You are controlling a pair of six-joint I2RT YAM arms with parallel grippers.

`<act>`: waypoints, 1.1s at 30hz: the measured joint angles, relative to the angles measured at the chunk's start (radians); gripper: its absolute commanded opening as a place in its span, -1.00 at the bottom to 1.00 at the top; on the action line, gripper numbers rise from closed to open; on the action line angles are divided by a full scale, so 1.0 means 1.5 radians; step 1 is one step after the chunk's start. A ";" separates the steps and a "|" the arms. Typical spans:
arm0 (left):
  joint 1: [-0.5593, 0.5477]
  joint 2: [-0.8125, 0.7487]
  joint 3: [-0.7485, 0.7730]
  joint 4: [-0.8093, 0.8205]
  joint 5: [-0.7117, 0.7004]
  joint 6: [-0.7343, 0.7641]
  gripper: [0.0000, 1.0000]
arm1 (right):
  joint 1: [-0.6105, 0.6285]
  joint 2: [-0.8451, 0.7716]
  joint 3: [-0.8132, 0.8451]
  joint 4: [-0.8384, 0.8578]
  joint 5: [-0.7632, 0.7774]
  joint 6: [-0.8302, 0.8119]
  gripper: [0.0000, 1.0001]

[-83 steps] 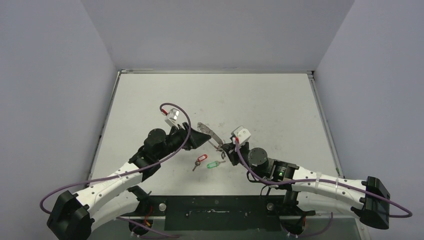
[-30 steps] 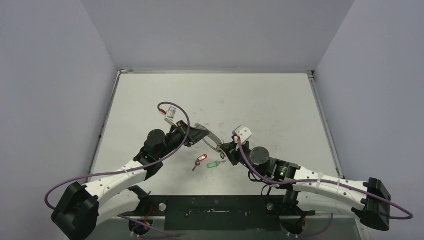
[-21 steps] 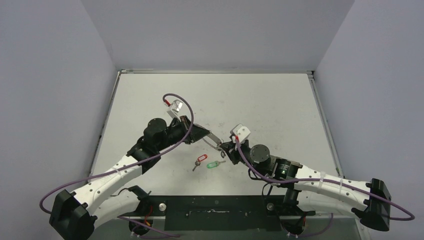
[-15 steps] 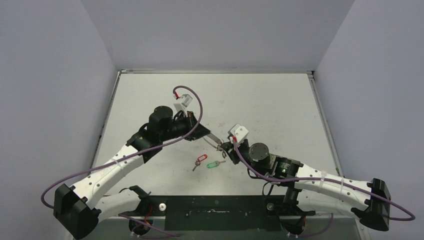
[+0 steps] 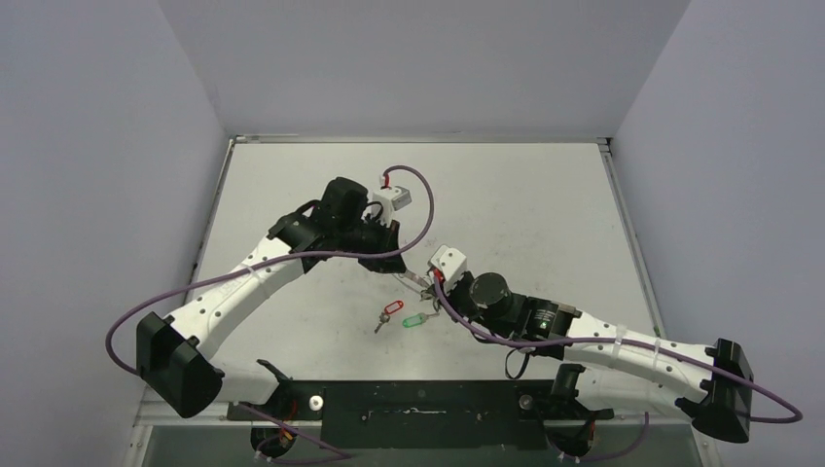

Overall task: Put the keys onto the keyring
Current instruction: Adjust the keyring.

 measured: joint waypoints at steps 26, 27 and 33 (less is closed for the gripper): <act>-0.018 0.051 -0.022 -0.045 0.040 0.224 -1.00 | -0.136 0.011 -0.082 0.250 -0.267 0.006 0.22; -0.020 0.047 -0.024 -0.043 0.044 0.233 -1.00 | -0.140 0.016 -0.082 0.257 -0.287 -0.001 0.16; -0.025 -0.002 -0.054 -0.011 0.060 0.281 -1.00 | -0.167 0.034 -0.082 0.284 -0.393 -0.038 0.04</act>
